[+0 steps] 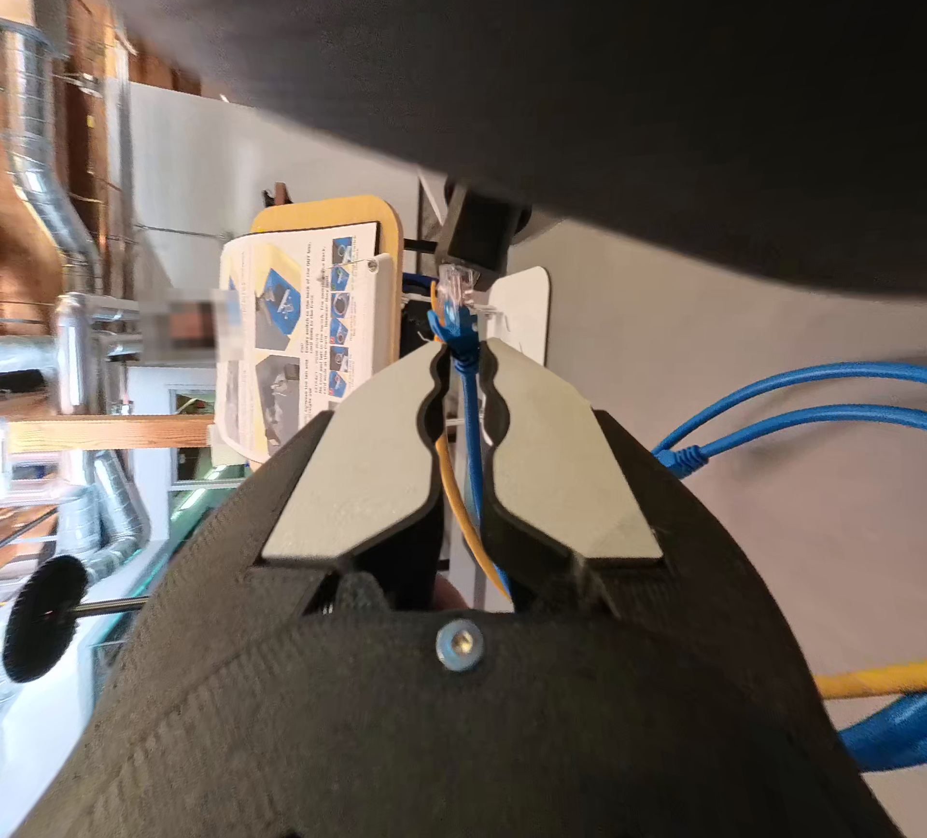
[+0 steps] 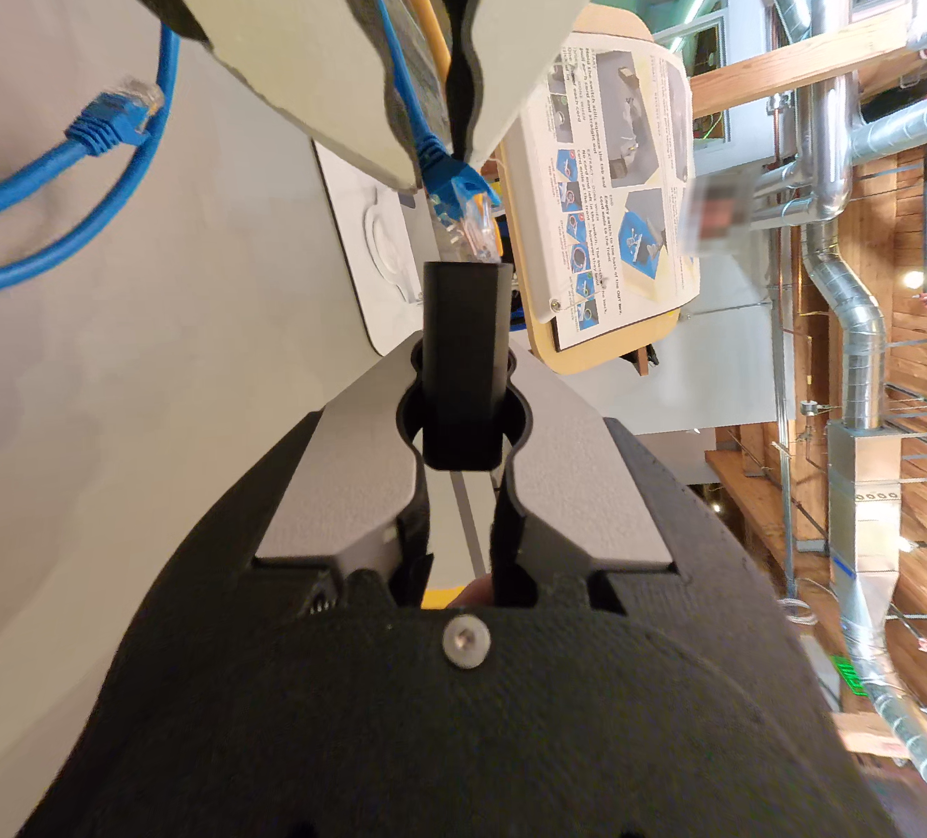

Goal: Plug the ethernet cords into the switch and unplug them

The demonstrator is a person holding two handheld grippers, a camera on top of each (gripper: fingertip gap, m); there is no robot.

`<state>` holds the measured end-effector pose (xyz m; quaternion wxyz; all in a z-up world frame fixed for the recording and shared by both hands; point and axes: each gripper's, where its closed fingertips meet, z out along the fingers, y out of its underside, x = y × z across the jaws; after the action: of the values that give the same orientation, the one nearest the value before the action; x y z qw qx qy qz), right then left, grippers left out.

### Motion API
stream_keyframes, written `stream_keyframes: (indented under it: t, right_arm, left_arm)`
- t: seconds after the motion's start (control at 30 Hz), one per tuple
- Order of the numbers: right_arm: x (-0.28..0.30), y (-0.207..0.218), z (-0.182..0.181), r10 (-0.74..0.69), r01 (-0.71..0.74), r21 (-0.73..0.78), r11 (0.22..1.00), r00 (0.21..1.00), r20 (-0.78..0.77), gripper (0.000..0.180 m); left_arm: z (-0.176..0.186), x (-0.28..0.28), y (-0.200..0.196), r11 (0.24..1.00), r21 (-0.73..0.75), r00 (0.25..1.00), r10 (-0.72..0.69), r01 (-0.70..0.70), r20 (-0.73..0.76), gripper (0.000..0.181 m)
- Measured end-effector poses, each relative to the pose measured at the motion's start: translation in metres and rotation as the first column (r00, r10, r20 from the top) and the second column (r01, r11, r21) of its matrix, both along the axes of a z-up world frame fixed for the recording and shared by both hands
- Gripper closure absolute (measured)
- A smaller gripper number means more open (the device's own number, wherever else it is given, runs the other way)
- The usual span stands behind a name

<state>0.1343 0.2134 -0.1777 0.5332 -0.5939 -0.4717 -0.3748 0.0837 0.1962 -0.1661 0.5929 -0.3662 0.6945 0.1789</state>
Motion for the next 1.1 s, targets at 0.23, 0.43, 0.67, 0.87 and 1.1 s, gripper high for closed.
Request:
stream_keyframes:
  t: [0.23,0.43,0.67,0.87,1.1]
  right_arm:
    - [0.001,-0.001,-0.003,-0.005,0.005,0.008,1.000,0.999,0.045,0.158]
    - [-0.004,-0.001,-0.006,-0.021,0.014,0.040,0.999,0.983,0.181,0.158]
    - [-0.006,0.001,-0.015,-0.051,0.053,-0.002,0.999,0.966,0.252,0.158]
    - [-0.004,0.005,-0.015,-0.075,0.079,-0.008,0.997,0.970,0.231,0.160]
    - [-0.002,0.004,-0.011,-0.045,0.050,-0.025,0.998,0.985,0.169,0.158]
  left_arm:
    - [-0.007,-0.001,-0.002,0.999,-0.045,0.995,-0.013,0.008,-0.102,0.172]
    - [-0.019,-0.010,-0.001,0.978,-0.185,0.962,0.047,-0.099,-0.268,0.172]
    - [-0.024,-0.010,-0.005,0.961,-0.202,0.924,0.106,-0.190,-0.367,0.173]
    - [-0.020,-0.004,-0.004,0.964,-0.197,0.942,0.112,-0.181,-0.315,0.174]
    - [-0.005,-0.007,-0.008,0.968,-0.223,0.971,0.060,-0.113,-0.231,0.155]
